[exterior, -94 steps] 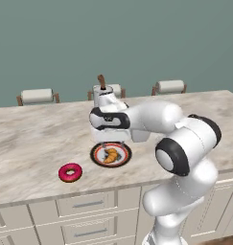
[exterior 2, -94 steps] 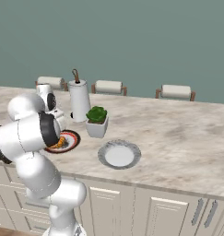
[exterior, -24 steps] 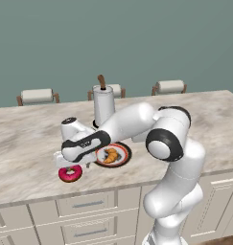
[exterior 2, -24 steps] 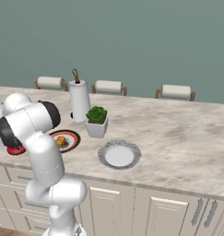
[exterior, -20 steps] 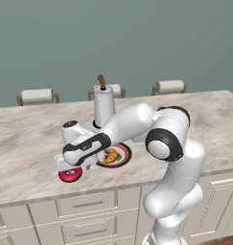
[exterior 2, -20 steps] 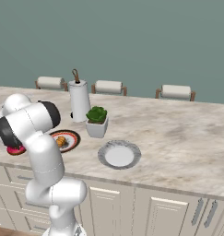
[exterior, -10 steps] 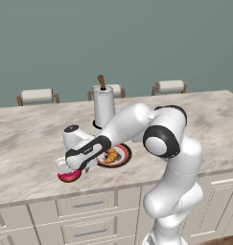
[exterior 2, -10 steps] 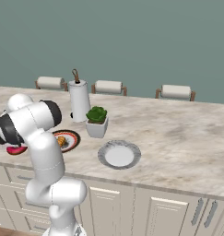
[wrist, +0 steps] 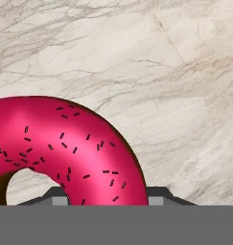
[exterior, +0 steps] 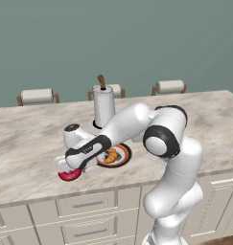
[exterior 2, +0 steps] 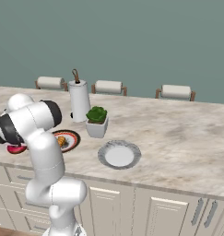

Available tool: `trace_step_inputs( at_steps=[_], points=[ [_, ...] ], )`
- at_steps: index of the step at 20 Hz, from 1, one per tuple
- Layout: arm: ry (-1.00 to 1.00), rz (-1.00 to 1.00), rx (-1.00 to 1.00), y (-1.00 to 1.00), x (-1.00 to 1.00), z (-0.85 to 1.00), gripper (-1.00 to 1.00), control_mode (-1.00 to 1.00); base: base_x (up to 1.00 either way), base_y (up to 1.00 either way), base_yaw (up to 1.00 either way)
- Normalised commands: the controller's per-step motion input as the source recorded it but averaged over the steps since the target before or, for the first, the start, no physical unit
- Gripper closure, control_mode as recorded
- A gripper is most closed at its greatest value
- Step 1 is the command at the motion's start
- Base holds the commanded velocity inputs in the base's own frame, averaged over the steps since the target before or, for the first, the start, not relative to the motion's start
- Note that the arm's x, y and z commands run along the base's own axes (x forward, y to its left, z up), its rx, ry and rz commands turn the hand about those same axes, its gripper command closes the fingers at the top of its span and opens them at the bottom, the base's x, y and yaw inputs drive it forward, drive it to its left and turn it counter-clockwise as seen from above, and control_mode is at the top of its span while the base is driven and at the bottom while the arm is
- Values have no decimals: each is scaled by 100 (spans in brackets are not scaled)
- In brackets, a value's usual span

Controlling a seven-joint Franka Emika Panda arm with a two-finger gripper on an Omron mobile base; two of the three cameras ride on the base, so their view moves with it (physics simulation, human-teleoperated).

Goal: Place the pastries on the plates.

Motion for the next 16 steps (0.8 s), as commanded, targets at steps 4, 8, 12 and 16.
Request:
trace_step_inputs(
  at_steps=[4, 8, 12, 16],
  points=[
    [0, -4, 8, -26, -14, 44, 100, -100, 0, 0, 0],
    [0, 0, 5, -36, -37, 71, 100, -100, 0, 0, 0],
    [0, -3, 4, -57, -47, 63, 100, -100, 0, 0, 0],
    [1, -7, 4, -82, -47, 49, 100, -100, 0, 0, 0]
  ],
)
